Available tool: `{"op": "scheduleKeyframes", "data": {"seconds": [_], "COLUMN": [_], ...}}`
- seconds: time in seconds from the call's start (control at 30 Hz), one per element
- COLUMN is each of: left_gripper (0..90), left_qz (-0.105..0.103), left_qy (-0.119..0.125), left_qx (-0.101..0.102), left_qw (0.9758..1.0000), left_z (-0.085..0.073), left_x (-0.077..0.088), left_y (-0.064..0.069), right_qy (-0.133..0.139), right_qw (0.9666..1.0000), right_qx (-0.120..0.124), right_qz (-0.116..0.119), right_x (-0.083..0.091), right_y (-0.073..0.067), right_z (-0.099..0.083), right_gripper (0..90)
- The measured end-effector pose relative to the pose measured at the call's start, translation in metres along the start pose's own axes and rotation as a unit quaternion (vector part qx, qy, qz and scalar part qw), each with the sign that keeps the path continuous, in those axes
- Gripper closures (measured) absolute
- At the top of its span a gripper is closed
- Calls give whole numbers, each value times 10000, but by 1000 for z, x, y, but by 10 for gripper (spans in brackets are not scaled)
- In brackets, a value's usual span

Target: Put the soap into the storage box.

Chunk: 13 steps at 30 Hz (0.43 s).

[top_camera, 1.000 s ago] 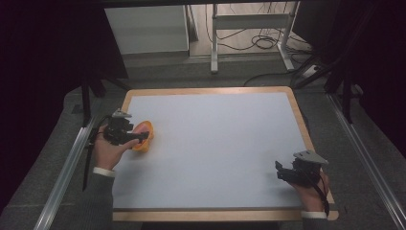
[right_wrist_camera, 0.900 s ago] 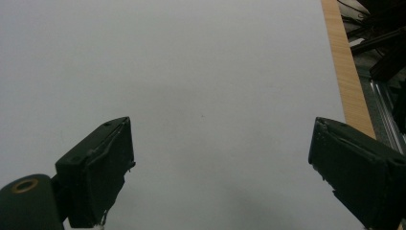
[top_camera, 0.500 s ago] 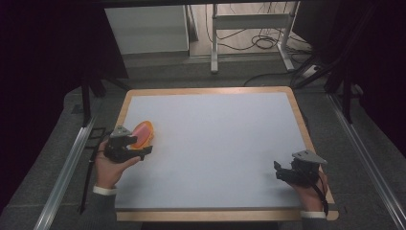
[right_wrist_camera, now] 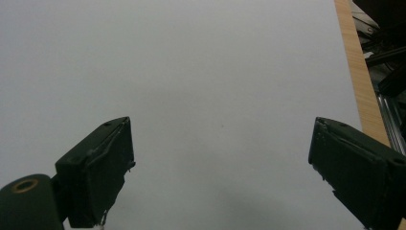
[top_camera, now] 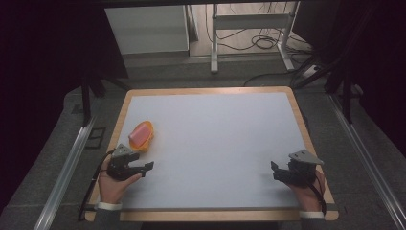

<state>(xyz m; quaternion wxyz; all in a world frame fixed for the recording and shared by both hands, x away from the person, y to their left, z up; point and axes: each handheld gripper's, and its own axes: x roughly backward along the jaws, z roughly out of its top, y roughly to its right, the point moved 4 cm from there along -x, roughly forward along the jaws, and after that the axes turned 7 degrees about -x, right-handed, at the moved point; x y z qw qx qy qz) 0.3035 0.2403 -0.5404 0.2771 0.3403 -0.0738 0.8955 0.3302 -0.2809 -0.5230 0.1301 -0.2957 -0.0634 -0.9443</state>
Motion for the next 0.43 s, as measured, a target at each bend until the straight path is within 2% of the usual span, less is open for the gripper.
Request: {"op": "scheduleKeyframes", "data": {"seconds": [0.17, 0.3, 0.43], "left_gripper": [275, 277, 276], "left_qz": [-50, -104, 51], "left_qy": [22, -10, -44], "left_qx": [145, 133, 110], "left_qw": [9999, 9999, 9999], "left_z": [-6, -6, -6], "left_x": [0, -3, -1], "left_y": [-5, -5, -8], "right_qy": [57, 52, 31], "right_qw": [9999, 9997, 9992], "right_qx": [56, 151, 278], "right_qz": [92, 193, 271], "right_x": [-1, -6, -9], "right_y": [-5, -14, -23], "right_z": [2, 6, 8], "right_gripper": [82, 82, 82]}}
